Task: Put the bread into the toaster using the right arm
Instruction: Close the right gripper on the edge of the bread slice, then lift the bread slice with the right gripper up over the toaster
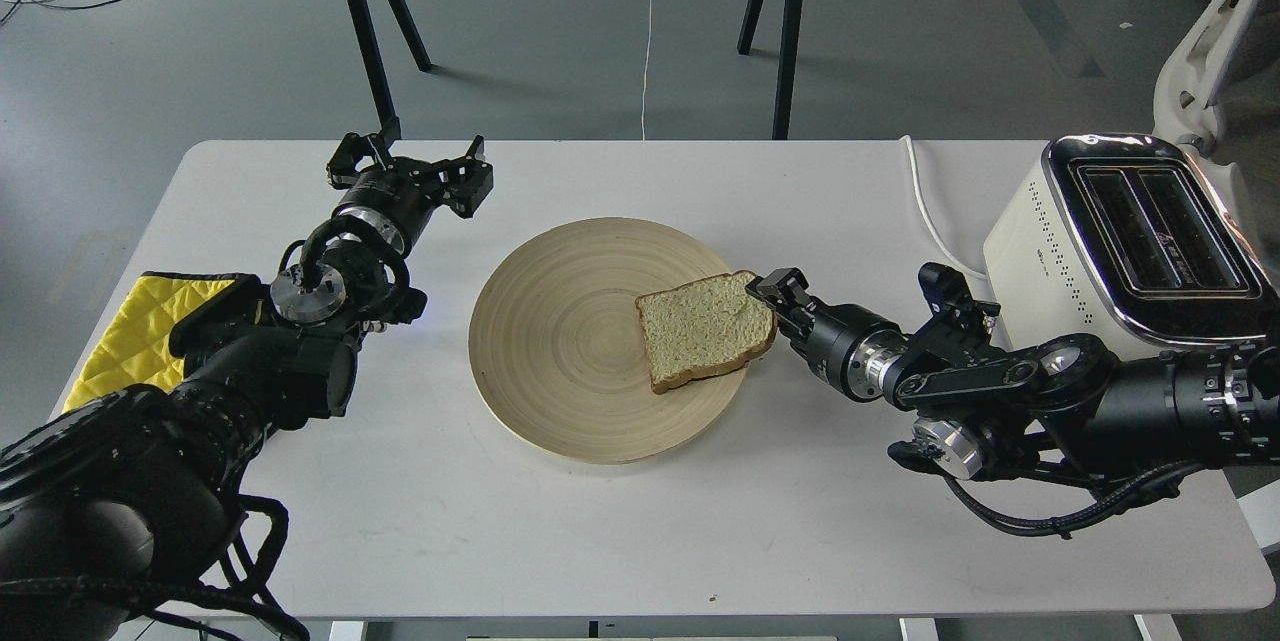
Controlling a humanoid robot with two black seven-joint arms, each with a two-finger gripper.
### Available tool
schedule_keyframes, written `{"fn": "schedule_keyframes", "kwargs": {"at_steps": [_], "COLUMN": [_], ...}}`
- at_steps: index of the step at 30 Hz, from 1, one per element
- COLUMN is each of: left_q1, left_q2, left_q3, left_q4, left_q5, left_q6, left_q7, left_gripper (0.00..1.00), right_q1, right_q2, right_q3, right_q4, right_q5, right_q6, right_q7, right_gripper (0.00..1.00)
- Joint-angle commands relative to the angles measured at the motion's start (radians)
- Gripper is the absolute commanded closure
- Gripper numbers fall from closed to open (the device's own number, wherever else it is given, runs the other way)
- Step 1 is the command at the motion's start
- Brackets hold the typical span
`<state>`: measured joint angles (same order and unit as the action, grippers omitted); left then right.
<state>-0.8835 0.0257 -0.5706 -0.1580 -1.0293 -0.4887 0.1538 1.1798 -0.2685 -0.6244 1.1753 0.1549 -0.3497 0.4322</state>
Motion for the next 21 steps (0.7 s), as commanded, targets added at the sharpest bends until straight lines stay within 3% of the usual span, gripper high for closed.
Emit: {"fn": "schedule_keyframes", "kwargs": {"at_steps": [1,13,21], "left_q1": [0.000,0.000,0.000], "left_q2": [-0.001,0.000,0.000], "left_q3": [0.000,0.000,0.000], "left_q4": [0.000,0.000,0.000], "left_q5": [0.000,0.000,0.000], "left_q6": [0.000,0.000,0.000], "left_q7": [0.000,0.001,0.001], "left_gripper": [0.00,0.00,0.00], "right_q1": [0.001,0.015,0.046], "right_q2": [0.000,-0.014,-0.070], "right_q3": [0.000,0.023,0.164], "right_q4": [0.001,0.029,0.023], "right_q5": [0.002,0.000,-0.008], "right_q6": [0.000,-0.002,-0.002], "right_q7": [0.000,0.008,0.008], "right_gripper": [0.83,0.98,0.99]}}
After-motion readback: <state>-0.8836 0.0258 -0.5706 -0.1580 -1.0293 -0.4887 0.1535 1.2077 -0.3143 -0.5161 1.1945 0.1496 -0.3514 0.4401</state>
